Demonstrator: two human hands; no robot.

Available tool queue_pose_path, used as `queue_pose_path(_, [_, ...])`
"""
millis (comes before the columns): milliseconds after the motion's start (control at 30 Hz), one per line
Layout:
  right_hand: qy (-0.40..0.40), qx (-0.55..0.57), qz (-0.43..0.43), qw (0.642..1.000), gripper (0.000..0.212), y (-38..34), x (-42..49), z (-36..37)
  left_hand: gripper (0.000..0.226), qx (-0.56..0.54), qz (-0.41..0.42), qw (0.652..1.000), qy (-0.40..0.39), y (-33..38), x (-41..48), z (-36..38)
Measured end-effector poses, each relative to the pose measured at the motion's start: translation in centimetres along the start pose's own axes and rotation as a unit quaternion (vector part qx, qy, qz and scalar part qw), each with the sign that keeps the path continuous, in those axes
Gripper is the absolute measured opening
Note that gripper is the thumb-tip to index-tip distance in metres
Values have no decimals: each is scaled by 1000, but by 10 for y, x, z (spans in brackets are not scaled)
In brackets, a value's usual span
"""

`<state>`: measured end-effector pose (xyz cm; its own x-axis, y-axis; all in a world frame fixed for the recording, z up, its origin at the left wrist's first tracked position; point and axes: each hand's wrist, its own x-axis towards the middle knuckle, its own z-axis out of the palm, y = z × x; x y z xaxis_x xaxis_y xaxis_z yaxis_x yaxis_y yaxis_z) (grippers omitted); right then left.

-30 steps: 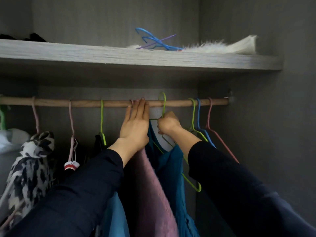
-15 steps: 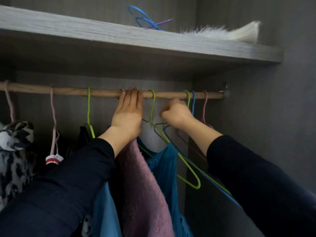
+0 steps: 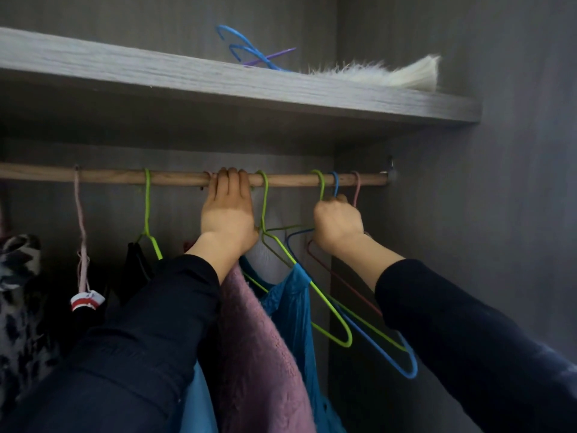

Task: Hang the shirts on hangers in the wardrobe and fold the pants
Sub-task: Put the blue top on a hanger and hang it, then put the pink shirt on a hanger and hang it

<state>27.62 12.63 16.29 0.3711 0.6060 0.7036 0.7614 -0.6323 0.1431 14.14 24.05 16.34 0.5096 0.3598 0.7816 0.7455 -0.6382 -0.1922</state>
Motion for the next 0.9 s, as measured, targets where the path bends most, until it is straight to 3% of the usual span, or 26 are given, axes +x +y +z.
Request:
queue_pose_path(133, [39,71,9,997,29,-7,6,-7,97,14,1,1000,-1,-2,-1,-3])
queue_pose_path(267, [20,194,62,979,24,-13,5,-13,92,1,-2,1000,-6,0,-1,-7])
queue_pose_path(333, [-19,288,76,954,16,-15,1,-13,91,-21,-6,1000,-12,0,-1,-10])
queue_pose_path(500, [-116,459,129,871,20,-15,-21,-5,98,-66,4,997,-36,-4,-4,-15])
queue_pose_path(700, [-138,485,180,845,19,3,-76,-2,77,-198,-9,980,18,18,-30,-21])
queue_pose_path(900, [-116,501,176,839,7,29,-133,-36,65,-319,29,947,11,77,-71,-29])
